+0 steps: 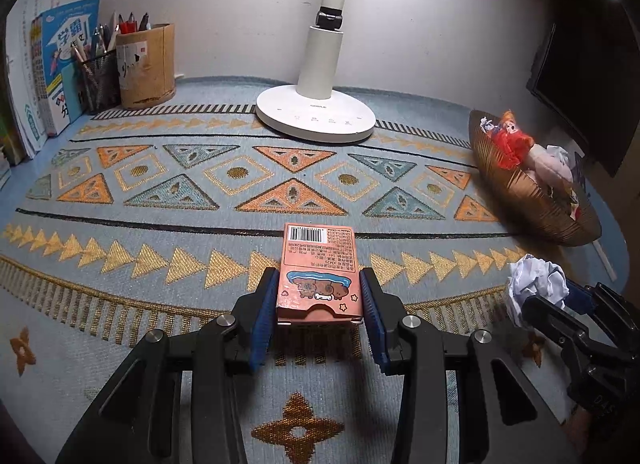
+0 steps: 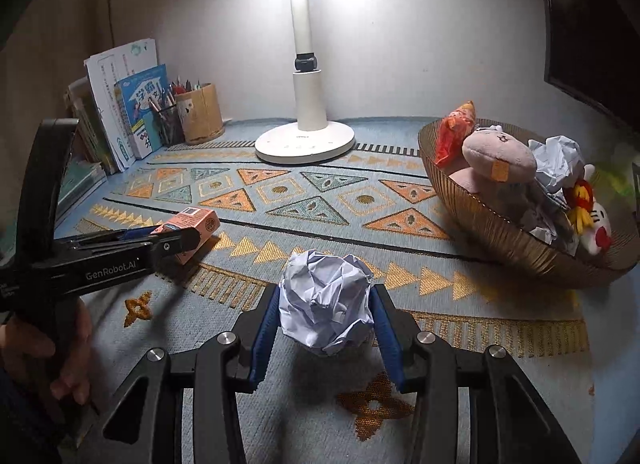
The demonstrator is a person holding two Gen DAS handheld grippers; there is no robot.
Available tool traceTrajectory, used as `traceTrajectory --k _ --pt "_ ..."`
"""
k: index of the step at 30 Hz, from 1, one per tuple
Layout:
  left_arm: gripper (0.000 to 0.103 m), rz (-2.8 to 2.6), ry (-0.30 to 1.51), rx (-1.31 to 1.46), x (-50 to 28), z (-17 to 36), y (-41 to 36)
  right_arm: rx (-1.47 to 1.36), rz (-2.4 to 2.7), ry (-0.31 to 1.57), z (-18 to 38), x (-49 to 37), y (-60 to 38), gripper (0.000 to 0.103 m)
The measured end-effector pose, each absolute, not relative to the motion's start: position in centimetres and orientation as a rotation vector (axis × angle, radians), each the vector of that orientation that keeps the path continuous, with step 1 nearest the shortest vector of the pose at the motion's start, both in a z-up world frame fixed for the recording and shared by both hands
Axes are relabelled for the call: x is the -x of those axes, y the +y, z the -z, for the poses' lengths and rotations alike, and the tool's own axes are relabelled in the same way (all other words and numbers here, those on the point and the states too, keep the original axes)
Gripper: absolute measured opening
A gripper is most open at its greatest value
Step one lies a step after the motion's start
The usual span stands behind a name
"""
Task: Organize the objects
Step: 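Carry the pink box and paper ball over the amber bowl and open both tools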
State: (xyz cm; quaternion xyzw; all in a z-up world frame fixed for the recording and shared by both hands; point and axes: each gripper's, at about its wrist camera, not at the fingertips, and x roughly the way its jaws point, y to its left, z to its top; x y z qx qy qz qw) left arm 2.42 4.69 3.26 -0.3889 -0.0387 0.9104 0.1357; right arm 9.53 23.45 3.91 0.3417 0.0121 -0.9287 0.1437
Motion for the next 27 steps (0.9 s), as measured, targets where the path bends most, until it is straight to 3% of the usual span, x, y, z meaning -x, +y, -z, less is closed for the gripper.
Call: traceTrajectory --k 4,12,16,22,24,25,27 --pt "0.037 -2.567 -0.19 1.022 -2.3 -6.6 7.2 -0.967 2.662 -0.172 -5.6 -9.8 27.0 0.044" --pt "0.037 -2.377 -0.138 0.816 1.8 -14.1 18.9 -0.754 2.955 -0.403 -13.4 -8.8 38.5 0.044" --pt "0.037 -2.34 -0.094 0.829 5.0 -14.1 24.9 -0.764 3.052 -0.516 -14.9 -5.1 43.5 0.044" --pt "0.038 -2.324 -0.082 0.817 8.0 -13.0 29.5 -0.85 3.067 -0.508 -14.3 1.5 46.1 0.045" --pt "0.049 -2.33 -0.065 0.821 8.6 -12.8 30.1 -0.856 3.07 -0.482 -13.7 3.0 46.7 0.052" --pt "0.049 -2.334 -0.065 0.84 8.7 -12.8 30.0 -0.895 3.069 -0.473 -13.3 3.6 46.9 0.06" --pt "0.049 -2.316 -0.086 0.872 8.4 -12.8 29.0 -0.974 3.068 -0.499 -12.4 3.8 47.3 0.063"
